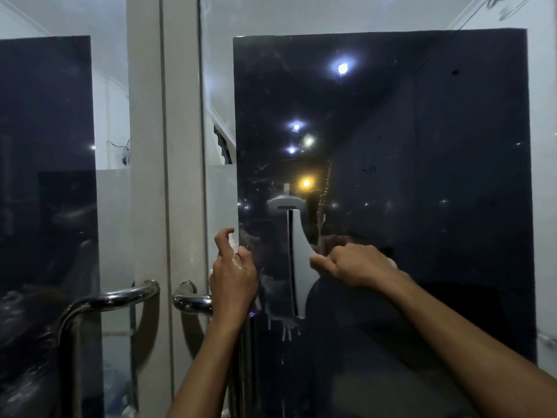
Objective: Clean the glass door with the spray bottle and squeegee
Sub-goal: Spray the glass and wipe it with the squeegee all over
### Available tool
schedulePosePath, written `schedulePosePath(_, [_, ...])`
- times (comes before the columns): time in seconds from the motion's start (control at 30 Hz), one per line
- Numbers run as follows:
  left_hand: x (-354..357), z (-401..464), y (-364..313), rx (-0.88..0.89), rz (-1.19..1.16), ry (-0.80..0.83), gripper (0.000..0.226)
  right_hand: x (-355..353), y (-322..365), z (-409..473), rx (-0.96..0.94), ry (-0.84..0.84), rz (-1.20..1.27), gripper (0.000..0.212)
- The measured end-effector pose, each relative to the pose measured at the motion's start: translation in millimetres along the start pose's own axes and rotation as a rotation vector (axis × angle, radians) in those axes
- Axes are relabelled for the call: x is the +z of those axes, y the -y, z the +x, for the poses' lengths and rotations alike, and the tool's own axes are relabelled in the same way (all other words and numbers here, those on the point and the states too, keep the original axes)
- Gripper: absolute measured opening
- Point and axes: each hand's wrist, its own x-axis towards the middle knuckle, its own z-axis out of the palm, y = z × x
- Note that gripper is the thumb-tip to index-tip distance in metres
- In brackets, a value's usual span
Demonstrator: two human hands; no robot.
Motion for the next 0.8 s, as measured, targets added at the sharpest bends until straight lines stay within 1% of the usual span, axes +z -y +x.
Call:
schedulePosePath(0.1, [0, -1, -1, 0.018, -0.016, -0.007, 0.037, -1, 35, 11, -0.117, -0.105, -0.059, 0.072])
schedulePosePath(0.2, [-1, -2, -2, 0.024, -0.03, -0.011, 0.038, 6, 65, 23, -0.203, -0.077, -0.185, 0.072])
schedulePosePath(0.27, [-1, -3, -2, 0.019, -0.029, -0.018, 0.038, 17, 71, 28, -0.186, -0.052, -0.243, 0.072])
schedulePosePath(0.4, [1, 0, 0, 0.006, 0.018, -0.028, 0.038, 26, 47, 30, -0.031, -0.025, -0.189, 0.073])
schedulePosePath(0.47, [1, 1, 2, -0.005, 0.043, -0.028, 0.037, 22, 25, 23, 0.022, -0.001, -0.158, 0.069])
schedulePosePath(0.57, [0, 0, 3, -0.007, 0.061, -0.029, 0.036, 13, -11, 5, 0.08, 0.03, -0.112, 0.069])
schedulePosePath(0.67, [0, -1, 2, 0.001, 0.057, -0.021, 0.035, 9, -31, -13, 0.089, -0.025, -0.101, 0.066])
schedulePosePath(0.8, [1, -3, 4, 0.064, 0.033, 0.024, 0.035, 2, -19, -20, 0.013, -0.158, -0.093, 0.068])
